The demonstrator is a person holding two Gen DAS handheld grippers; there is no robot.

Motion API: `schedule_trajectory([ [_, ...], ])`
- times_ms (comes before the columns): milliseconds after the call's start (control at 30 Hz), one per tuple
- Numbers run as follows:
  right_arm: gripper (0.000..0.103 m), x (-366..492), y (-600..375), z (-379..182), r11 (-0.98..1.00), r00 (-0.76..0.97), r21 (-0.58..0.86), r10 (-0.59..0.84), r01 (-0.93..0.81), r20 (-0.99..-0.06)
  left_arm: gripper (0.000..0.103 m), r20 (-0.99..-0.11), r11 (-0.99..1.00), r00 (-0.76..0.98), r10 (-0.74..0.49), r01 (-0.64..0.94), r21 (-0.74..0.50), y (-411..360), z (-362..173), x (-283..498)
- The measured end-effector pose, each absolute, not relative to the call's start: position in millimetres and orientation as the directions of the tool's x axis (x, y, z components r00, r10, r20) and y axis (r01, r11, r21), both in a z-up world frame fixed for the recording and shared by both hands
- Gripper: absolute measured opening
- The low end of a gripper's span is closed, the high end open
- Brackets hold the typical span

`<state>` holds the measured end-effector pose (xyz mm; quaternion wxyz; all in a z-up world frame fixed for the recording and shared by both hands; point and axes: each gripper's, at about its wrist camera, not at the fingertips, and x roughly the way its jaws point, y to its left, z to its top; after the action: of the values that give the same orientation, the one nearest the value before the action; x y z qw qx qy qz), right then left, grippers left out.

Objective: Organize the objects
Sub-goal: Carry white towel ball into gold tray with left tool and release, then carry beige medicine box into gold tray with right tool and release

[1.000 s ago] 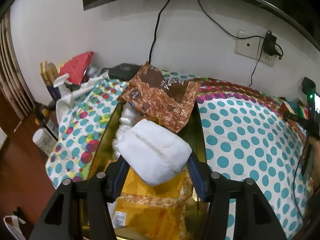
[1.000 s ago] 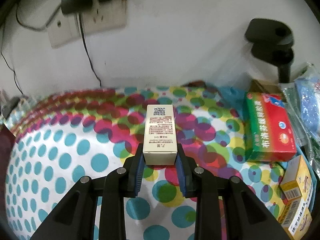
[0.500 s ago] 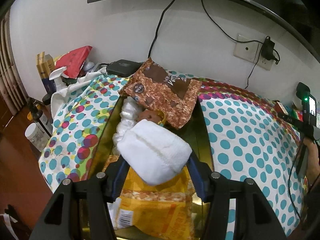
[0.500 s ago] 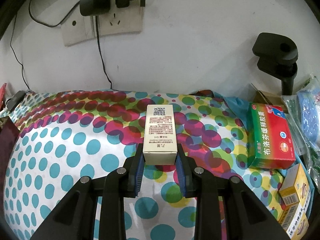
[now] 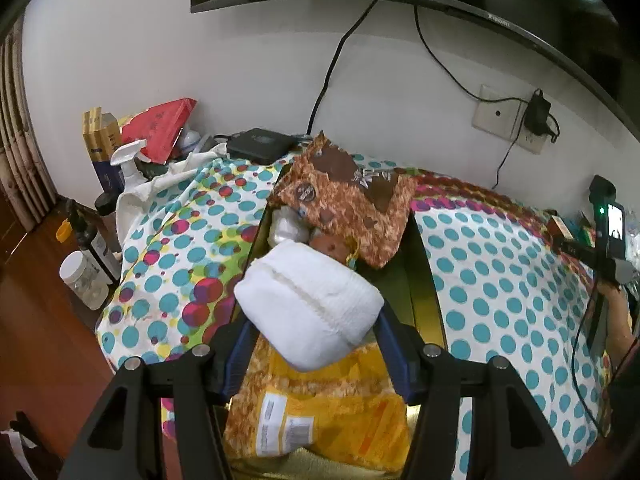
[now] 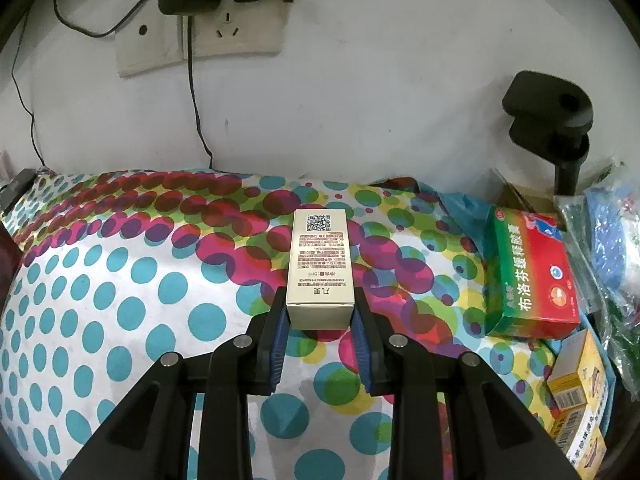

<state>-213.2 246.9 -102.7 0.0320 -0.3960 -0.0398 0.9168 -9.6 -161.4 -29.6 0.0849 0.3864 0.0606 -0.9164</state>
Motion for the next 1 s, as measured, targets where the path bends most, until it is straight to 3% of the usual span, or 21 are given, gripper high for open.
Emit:
schedule_trajectory([
  [200, 0.028, -213.3, 246.4, -103.1, -0.995, -0.681, -0.099, 0.09, -0.026, -0.726, 0.061, -0.775, -0.978, -0.631, -0.025, 0.175, -0.111, -156.4, -45.1, -32.7],
  [267, 0.028, -214.3, 247.3, -103.9, -0.996, -0.677, -0.087, 0.082, -0.027, -0.732, 0.07, -0.782, -0.976, -0.623, -0.004, 0.174, -0.134, -155.8, -49.7, -34.9],
  [467, 0.028, -216.3, 248.3, -105.4, -0.997, -0.673, -0.066, 0.068, -0.028, -0.736, 0.071, -0.784, -0.977, -0.621, 0.01, 0.16, -0.139, -150.2, -49.5, -34.8],
  [1000, 0.027, -214.1, 241.2, -104.1, -0.995, -0.694, -0.091, 0.091, -0.037, -0.715, 0.071, -0.784, -0.979, -0.616, -0.081, 0.197, -0.054, -145.7, -37.6, -28.0],
])
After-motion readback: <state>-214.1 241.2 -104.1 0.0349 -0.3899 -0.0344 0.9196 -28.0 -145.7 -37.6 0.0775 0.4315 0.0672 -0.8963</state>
